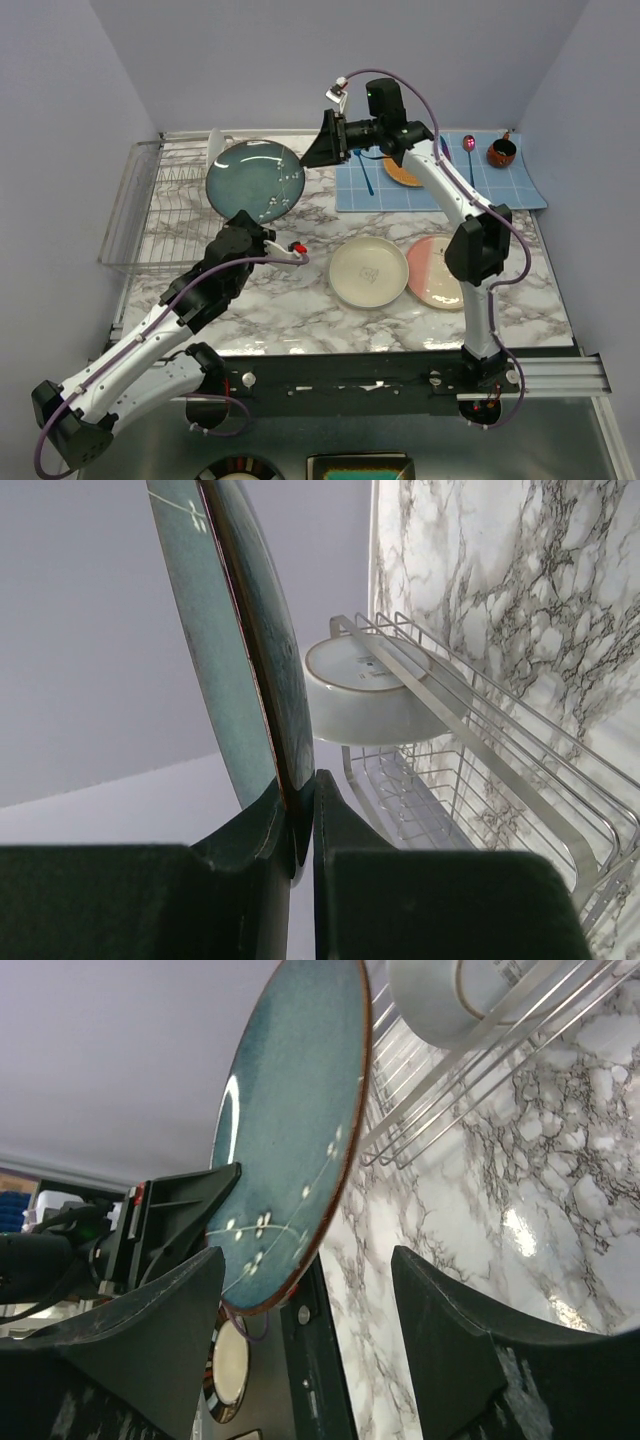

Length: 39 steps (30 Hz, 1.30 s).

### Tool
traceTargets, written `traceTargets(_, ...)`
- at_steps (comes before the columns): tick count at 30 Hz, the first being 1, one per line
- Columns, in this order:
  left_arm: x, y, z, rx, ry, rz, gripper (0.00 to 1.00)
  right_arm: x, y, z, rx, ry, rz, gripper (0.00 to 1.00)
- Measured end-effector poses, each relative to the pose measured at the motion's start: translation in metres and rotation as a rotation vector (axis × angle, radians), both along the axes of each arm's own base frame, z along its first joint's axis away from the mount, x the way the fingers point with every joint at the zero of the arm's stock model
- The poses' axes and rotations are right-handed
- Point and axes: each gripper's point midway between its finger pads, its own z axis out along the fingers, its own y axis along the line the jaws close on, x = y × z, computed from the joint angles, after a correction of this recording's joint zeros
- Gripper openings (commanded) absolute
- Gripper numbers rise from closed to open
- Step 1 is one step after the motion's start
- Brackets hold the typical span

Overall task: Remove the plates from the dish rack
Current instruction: Place the plate at the center of the board.

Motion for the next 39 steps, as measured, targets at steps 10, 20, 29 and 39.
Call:
traceTargets(10,-0.004,-0.005,-0.007,0.010,0.005,-0.017,0.00,0.012,0.007,-0.030,-0.023,0.047,0.002,0.73)
traceTargets(20,-0.007,-0.012,-0.013,0.017,0.011,-0.043,0.00,0.001,0.025,-0.012,0.005,-0.006,0.048,0.67)
traceTargets(29,-0.008,-0.010,-0.016,0.022,0.015,-0.034,0.00,-0.005,0.035,-0.021,-0.004,-0.009,0.069,0.61)
traceTargets(39,-0.009,-0.013,-0.016,0.025,0.014,-0.046,0.00,-0.020,0.057,-0.043,-0.025,0.022,0.119,0.56)
